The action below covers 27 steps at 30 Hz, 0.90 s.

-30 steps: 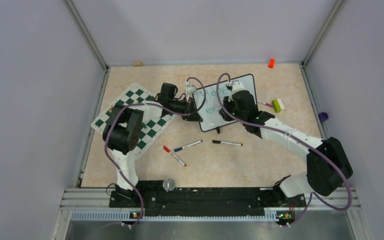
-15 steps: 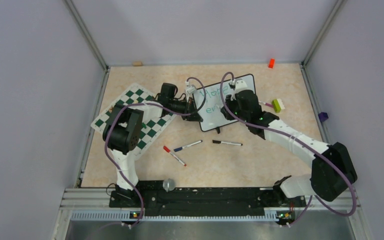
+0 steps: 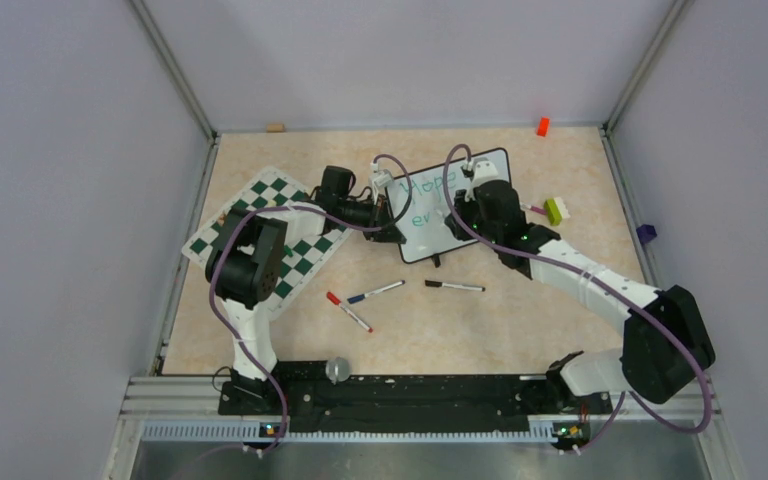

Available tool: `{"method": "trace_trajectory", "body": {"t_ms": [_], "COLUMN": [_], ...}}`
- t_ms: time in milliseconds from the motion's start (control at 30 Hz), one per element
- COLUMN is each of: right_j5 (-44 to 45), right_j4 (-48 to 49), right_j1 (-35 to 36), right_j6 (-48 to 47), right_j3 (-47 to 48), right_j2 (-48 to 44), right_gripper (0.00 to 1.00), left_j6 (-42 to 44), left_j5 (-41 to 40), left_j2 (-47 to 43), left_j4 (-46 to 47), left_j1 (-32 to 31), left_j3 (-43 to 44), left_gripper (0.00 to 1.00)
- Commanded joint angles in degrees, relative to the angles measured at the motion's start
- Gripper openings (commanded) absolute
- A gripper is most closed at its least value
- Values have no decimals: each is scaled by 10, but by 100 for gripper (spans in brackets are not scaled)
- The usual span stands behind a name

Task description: Write a sentence on the whiteboard

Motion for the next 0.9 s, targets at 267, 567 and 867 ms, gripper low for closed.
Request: {"method": "trace_trajectory", "body": {"t_ms": [267, 567, 867], "right_j5": [-7, 31, 47], "right_j4": [18, 3, -6], "right_j1": [-4, -5, -15], "right_j6": [-6, -1, -2], "right_j3": [1, 5, 1], "right_j2": [35, 41, 26], "right_gripper": [0, 0, 0], "left_j6": [28, 28, 28], "left_j5": [3, 3, 3], "left_j2": [-5, -5, -6], "left_j4": [-13, -13, -13], "left_j1": [-13, -13, -13], "left_j3": [2, 2, 3], "left_gripper": [0, 0, 0]}}
